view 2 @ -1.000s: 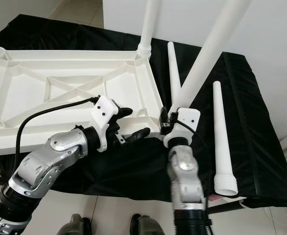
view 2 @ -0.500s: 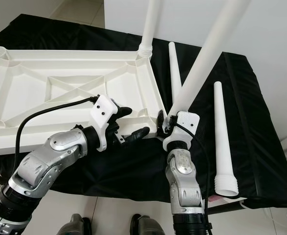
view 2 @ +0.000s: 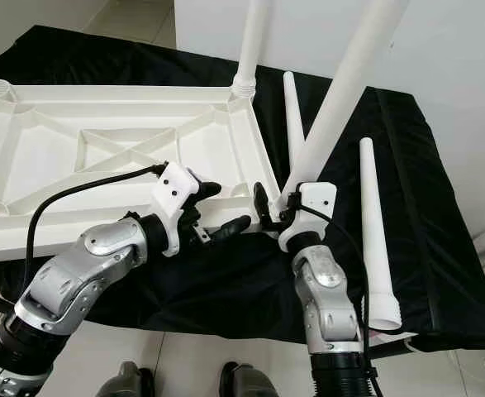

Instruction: Building children table

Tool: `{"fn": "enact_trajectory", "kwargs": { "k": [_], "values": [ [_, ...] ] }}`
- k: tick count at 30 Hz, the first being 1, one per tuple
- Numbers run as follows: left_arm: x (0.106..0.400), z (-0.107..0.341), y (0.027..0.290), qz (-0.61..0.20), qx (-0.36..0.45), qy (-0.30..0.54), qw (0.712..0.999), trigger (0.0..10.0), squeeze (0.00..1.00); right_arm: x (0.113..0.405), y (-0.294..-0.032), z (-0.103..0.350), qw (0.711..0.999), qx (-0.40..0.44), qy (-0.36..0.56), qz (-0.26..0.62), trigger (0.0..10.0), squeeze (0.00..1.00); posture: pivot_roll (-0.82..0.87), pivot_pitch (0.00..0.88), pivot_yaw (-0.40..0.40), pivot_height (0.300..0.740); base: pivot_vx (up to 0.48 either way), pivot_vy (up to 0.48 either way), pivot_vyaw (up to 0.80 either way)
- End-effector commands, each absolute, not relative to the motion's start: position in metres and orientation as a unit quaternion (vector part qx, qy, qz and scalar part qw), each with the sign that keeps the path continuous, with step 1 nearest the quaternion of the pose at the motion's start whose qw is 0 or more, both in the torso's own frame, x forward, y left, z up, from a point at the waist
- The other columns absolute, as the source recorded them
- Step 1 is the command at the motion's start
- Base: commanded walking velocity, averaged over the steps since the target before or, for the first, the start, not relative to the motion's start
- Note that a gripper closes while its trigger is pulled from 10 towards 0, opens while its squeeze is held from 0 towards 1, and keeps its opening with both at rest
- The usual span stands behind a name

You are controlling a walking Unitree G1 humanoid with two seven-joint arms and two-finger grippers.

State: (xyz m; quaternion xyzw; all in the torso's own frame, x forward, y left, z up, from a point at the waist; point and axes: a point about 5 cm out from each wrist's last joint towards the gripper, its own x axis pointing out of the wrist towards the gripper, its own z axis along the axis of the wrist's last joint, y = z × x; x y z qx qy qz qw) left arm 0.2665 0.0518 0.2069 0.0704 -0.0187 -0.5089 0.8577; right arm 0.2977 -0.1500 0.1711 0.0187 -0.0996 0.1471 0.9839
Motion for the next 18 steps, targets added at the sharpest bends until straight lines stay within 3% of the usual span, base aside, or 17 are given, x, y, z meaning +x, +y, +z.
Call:
{"fn": "enact_trajectory", "kwargs": {
  "k": [1, 12, 13, 14, 15, 18],
  "values": [
    [0.262, 0.206, 0.049, -0.530, 0.070, -0.020, 0.845, 10.0, 0.00, 0.297, -0.152, 0.167, 0.982, 0.023, -0.095, 0.159, 10.0, 0.00, 0.05, 0.124, -0.092, 0.740, 0.000, 0.000, 0.00],
    [0.263, 0.207, 0.046, -0.535, 0.068, -0.021, 0.842, 10.0, 0.00, 0.309, -0.159, 0.167, 0.963, -0.016, -0.093, 0.251, 10.0, 0.00, 0.03, 0.128, -0.093, 0.740, 0.000, 0.000, 0.00],
    [0.262, 0.207, 0.046, -0.534, 0.068, -0.021, 0.842, 10.0, 0.00, 0.309, -0.160, 0.167, 0.962, -0.021, -0.092, 0.255, 6.2, 0.00, 0.03, 0.128, -0.093, 0.740, 0.000, 0.000, 0.00],
    [0.262, 0.207, 0.046, -0.534, 0.068, -0.021, 0.842, 10.0, 0.00, 0.309, -0.160, 0.167, 0.962, -0.021, -0.092, 0.255, 6.2, 0.00, 0.03, 0.128, -0.093, 0.740, 0.000, 0.000, 0.00],
    [0.263, 0.207, 0.046, -0.534, 0.067, -0.021, 0.842, 10.0, 0.00, 0.310, -0.162, 0.166, 0.961, -0.021, -0.089, 0.260, 0.0, 0.00, 0.02, 0.134, -0.092, 0.740, 0.000, 0.000, 0.00],
    [0.262, 0.207, 0.046, -0.535, 0.066, -0.020, 0.842, 10.0, 0.00, 0.310, -0.165, 0.164, 0.960, -0.019, -0.086, 0.267, 0.0, 0.00, 0.02, 0.134, -0.092, 0.740, 0.000, 0.000, 0.00]
  ]
}}
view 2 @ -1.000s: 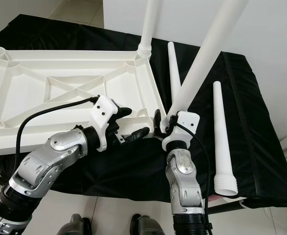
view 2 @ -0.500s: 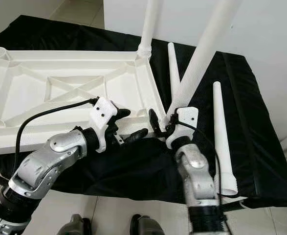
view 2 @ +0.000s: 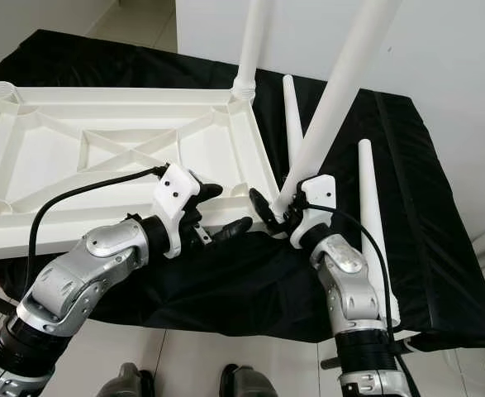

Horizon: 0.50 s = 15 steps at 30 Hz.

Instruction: Building children table

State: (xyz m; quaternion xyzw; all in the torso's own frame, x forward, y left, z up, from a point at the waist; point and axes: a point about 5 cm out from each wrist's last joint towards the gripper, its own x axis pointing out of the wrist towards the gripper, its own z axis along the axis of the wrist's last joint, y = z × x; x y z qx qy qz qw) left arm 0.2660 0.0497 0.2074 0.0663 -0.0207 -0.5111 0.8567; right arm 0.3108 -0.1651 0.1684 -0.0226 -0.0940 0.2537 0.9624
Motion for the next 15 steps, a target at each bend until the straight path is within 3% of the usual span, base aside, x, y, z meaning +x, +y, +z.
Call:
{"fn": "enact_trajectory", "kwargs": {
  "k": [1, 8, 9, 10, 11, 15],
  "values": [
    [0.262, 0.208, 0.046, -0.535, 0.066, -0.020, 0.842, 10.0, 0.00, 0.310, -0.166, 0.163, 0.960, -0.022, -0.085, 0.267, 0.0, 0.00, 0.02, 0.141, -0.086, 0.740, 0.000, 0.000, 0.00],
    [0.263, 0.208, 0.047, -0.536, 0.067, -0.019, 0.841, 10.0, 0.00, 0.309, -0.172, 0.160, 0.960, -0.021, -0.084, 0.266, 0.0, 0.00, 0.01, 0.145, -0.082, 0.740, 0.000, 0.000, 0.00],
    [0.263, 0.208, 0.048, -0.536, 0.067, -0.019, 0.841, 10.0, 0.00, 0.309, -0.173, 0.160, 0.962, -0.017, -0.083, 0.261, 4.9, 0.00, 0.01, 0.147, -0.078, 0.740, 0.000, 0.000, 0.00],
    [0.263, 0.208, 0.048, -0.536, 0.067, -0.019, 0.841, 10.0, 0.00, 0.309, -0.173, 0.160, 0.962, -0.017, -0.083, 0.261, 4.9, 0.00, 0.01, 0.147, -0.078, 0.740, 0.000, 0.000, 0.00],
    [0.263, 0.209, 0.048, -0.536, 0.067, -0.019, 0.841, 10.0, 0.00, 0.310, -0.174, 0.161, 0.963, -0.016, -0.083, 0.256, 10.0, 0.00, 0.01, 0.147, -0.078, 0.740, 0.000, 0.000, 0.00],
    [0.263, 0.208, 0.047, -0.537, 0.067, -0.019, 0.841, 10.0, 0.00, 0.311, -0.177, 0.162, 0.967, -0.015, -0.088, 0.237, 10.0, 0.00, 0.01, 0.146, -0.078, 0.740, 0.000, 0.000, 0.00]
  ]
}}
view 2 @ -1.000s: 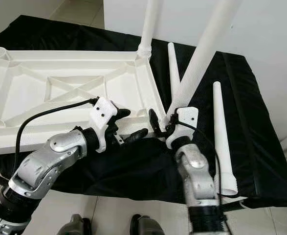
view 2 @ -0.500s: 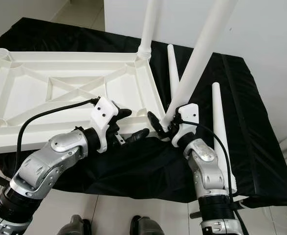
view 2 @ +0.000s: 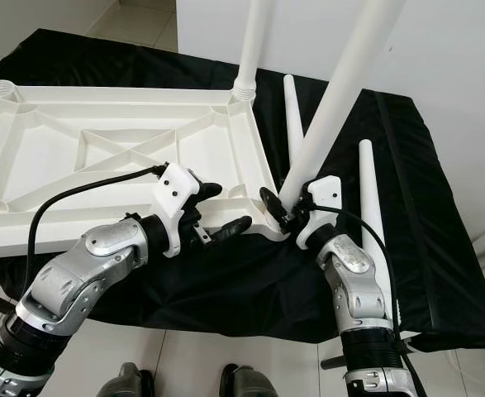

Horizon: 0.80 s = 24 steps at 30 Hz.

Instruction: Building children table

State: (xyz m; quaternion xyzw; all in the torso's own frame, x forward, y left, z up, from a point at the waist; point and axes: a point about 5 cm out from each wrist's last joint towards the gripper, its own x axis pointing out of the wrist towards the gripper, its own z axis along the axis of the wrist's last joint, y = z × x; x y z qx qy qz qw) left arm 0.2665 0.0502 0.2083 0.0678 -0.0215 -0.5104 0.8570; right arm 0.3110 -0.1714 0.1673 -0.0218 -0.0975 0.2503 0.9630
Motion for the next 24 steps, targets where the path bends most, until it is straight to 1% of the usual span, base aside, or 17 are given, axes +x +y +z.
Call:
{"fn": "enact_trajectory", "kwargs": {
  "k": [1, 4, 7, 10, 15, 16, 19, 21, 24],
  "values": [
    [0.263, 0.208, 0.047, -0.537, 0.067, -0.019, 0.840, 10.0, 0.00, 0.311, -0.178, 0.162, 0.969, -0.018, -0.091, 0.229, 10.0, 0.00, 0.01, 0.145, -0.079, 0.740, 0.000, 0.000, 0.00],
    [0.263, 0.208, 0.047, -0.537, 0.067, -0.019, 0.840, 10.0, 0.00, 0.311, -0.178, 0.163, 0.971, -0.016, -0.090, 0.221, 10.0, 0.00, 0.01, 0.145, -0.079, 0.740, 0.000, 0.000, 0.00],
    [0.263, 0.208, 0.047, -0.538, 0.066, -0.018, 0.840, 10.0, 0.00, 0.312, -0.180, 0.164, 0.978, -0.022, -0.087, 0.188, 10.0, 0.00, 0.01, 0.145, -0.079, 0.740, 0.000, 0.000, 0.00],
    [0.263, 0.208, 0.047, -0.538, 0.067, -0.017, 0.840, 10.0, 0.00, 0.312, -0.180, 0.164, 0.980, -0.019, -0.087, 0.179, 10.0, 0.00, 0.01, 0.145, -0.079, 0.740, 0.000, 0.000, 0.00],
    [0.263, 0.208, 0.048, -0.535, 0.067, -0.016, 0.842, 10.0, 0.00, 0.308, -0.173, 0.166, 0.985, -0.016, -0.090, 0.148, 10.0, 0.00, 0.01, 0.145, -0.079, 0.740, 0.000, 0.000, 0.00],
    [0.262, 0.208, 0.049, -0.535, 0.067, -0.015, 0.842, 10.0, 0.00, 0.305, -0.168, 0.167, 0.985, -0.011, -0.095, 0.142, 10.0, 0.00, 0.04, 0.155, -0.084, 0.740, 0.000, 0.000, 0.00],
    [0.261, 0.207, 0.050, -0.535, 0.066, -0.014, 0.842, 10.0, 0.00, 0.301, -0.164, 0.169, 0.987, -0.004, -0.103, 0.125, 10.0, 0.00, 0.04, 0.153, -0.088, 0.740, 0.000, 0.000, 0.00],
    [0.259, 0.206, 0.050, -0.535, 0.066, -0.013, 0.842, 10.0, 0.00, 0.294, -0.159, 0.169, 0.992, 0.003, -0.111, 0.065, 10.0, 0.00, 0.04, 0.149, -0.090, 0.740, 0.000, 0.000, 0.00],
    [0.259, 0.206, 0.050, -0.535, 0.066, -0.012, 0.842, 10.0, 0.00, 0.291, -0.156, 0.168, 0.993, 0.011, -0.114, 0.039, 10.0, 0.00, 0.04, 0.149, -0.090, 0.740, 0.000, 0.000, 0.00]
  ]
}}
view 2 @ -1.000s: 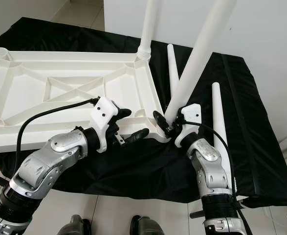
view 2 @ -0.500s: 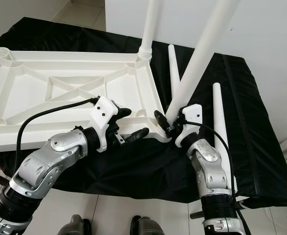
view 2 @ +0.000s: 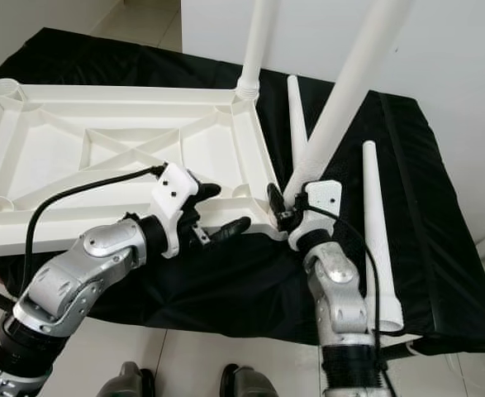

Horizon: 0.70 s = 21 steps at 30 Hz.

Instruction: Building children table

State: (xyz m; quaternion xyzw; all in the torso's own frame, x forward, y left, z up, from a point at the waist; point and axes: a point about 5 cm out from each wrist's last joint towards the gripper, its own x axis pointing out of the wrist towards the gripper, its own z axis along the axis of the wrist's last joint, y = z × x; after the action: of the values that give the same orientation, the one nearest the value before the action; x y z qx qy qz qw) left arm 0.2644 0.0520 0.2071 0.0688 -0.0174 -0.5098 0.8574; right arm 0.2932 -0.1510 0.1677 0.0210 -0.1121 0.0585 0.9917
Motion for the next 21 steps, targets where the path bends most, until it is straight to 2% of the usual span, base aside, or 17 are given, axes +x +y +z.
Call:
{"fn": "enact_trajectory", "kwargs": {
  "k": [1, 6, 17, 18, 19, 21],
  "values": [
    [0.259, 0.206, 0.050, -0.535, 0.066, -0.012, 0.842, 10.0, 0.00, 0.288, -0.154, 0.168, 0.993, 0.021, -0.114, 0.023, 10.0, 0.00, 0.04, 0.149, -0.090, 0.740, 0.000, 0.000, 0.00],
    [0.259, 0.205, 0.048, -0.537, 0.065, -0.012, 0.841, 10.0, 0.00, 0.279, -0.145, 0.160, 0.993, 0.032, -0.097, -0.065, 10.0, 0.00, 0.05, 0.142, -0.097, 0.740, 0.000, 0.000, 0.00],
    [0.258, 0.205, 0.049, -0.537, 0.066, -0.011, 0.841, 10.0, 0.00, 0.279, -0.144, 0.157, 0.993, 0.038, -0.083, -0.075, 10.0, 0.00, 0.05, 0.130, -0.096, 0.740, 0.000, 0.000, 0.00],
    [0.258, 0.205, 0.049, -0.537, 0.066, -0.012, 0.841, 10.0, 0.00, 0.279, -0.144, 0.157, 0.993, 0.042, -0.081, -0.073, 10.0, 0.48, 0.05, 0.125, -0.099, 0.740, 0.000, 0.000, 0.00],
    [0.258, 0.205, 0.049, -0.537, 0.067, -0.012, 0.841, 10.0, 0.00, 0.279, -0.143, 0.157, 0.993, 0.043, -0.082, -0.072, 10.0, 1.00, 0.05, 0.125, -0.099, 0.740, 0.000, 0.000, 0.00],
    [0.259, 0.205, 0.048, -0.536, 0.066, -0.012, 0.842, 10.0, 0.00, 0.279, -0.144, 0.158, 0.993, 0.044, -0.087, -0.066, 10.0, 1.00, 0.05, 0.123, -0.104, 0.740, 0.000, 0.000, 0.00]
  ]
}}
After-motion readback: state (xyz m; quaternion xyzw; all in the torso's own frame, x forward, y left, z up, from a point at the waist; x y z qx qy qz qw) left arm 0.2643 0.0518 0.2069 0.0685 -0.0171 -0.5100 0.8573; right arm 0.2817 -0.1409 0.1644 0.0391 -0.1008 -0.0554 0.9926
